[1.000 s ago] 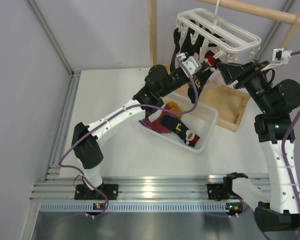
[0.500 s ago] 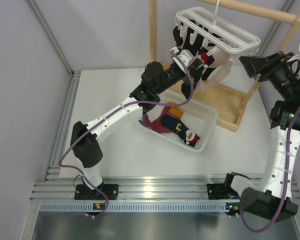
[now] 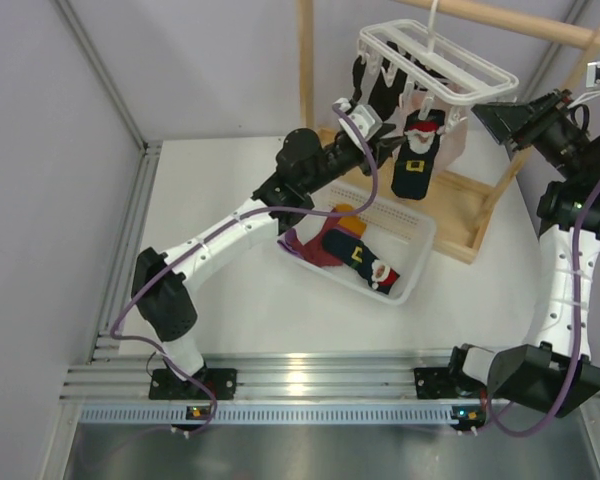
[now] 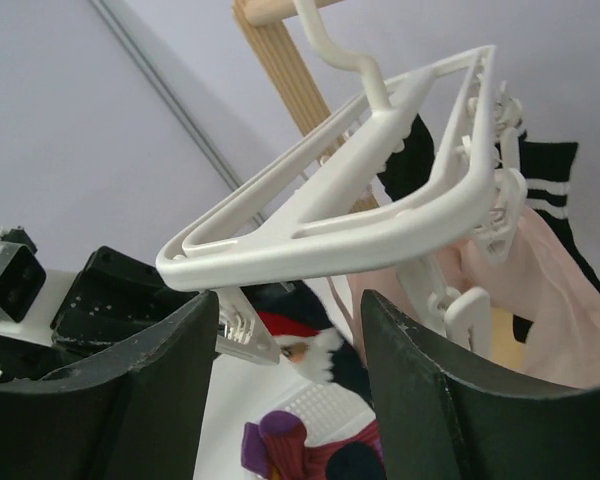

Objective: Clip the socks to the hanger
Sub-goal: Open the clamp at the hanger.

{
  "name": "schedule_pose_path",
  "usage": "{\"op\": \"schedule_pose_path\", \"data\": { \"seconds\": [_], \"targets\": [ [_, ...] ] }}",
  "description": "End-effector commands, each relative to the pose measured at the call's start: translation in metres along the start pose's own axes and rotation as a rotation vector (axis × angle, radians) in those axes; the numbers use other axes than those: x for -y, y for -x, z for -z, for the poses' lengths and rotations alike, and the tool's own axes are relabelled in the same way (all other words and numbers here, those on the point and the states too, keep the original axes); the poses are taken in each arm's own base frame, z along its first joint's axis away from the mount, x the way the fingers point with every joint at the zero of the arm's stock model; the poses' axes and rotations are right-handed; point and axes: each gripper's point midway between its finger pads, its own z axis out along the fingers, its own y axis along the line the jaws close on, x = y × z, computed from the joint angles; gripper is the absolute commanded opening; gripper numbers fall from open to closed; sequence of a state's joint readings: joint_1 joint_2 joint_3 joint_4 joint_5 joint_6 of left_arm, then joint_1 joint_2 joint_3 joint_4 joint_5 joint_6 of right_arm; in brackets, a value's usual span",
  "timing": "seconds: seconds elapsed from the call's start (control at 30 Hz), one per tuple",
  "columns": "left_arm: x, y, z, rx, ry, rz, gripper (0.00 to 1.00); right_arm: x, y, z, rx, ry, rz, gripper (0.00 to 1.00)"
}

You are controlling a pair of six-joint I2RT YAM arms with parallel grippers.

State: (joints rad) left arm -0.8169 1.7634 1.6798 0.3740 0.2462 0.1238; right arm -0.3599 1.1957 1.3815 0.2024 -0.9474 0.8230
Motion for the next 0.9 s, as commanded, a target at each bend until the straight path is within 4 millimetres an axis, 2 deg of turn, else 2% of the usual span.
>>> {"op": "schedule_pose_path", "data": {
  "seconds": [0.0, 0.07, 0.27, 0.43, 0.63, 0.77, 0.87],
  "targets": [
    [0.009, 0.044, 0.017, 0.092, -0.050, 0.009, 0.38, -0.042, 0.012, -0.001, 0.030, 0.116, 0.092, 0.58],
    [0.013, 0.053, 0.020, 0.120, -0.066, 0.002, 0.41, -0.044, 0.007, -0.003, 0.021, 0.124, 0.088, 0.57],
    [0.023, 0.064, 0.012, 0.150, -0.114, 0.012, 0.45, -0.051, 0.000, -0.006, 0.013, 0.142, 0.073, 0.55],
    [0.034, 0.065, 0.002, 0.169, -0.127, -0.002, 0.46, -0.059, -0.004, -0.009, 0.010, 0.156, 0.069, 0.53],
    [0.049, 0.068, -0.009, 0.196, -0.076, -0.102, 0.47, -0.065, -0.008, -0.012, 0.009, 0.159, 0.058, 0.51],
    [0.048, 0.071, -0.016, 0.200, 0.012, -0.146, 0.50, -0.070, -0.011, -0.013, 0.010, 0.166, 0.051, 0.50],
    [0.040, 0.069, -0.022, 0.190, 0.072, -0.138, 0.50, -0.073, -0.012, -0.012, 0.015, 0.166, 0.050, 0.50]
  ]
}}
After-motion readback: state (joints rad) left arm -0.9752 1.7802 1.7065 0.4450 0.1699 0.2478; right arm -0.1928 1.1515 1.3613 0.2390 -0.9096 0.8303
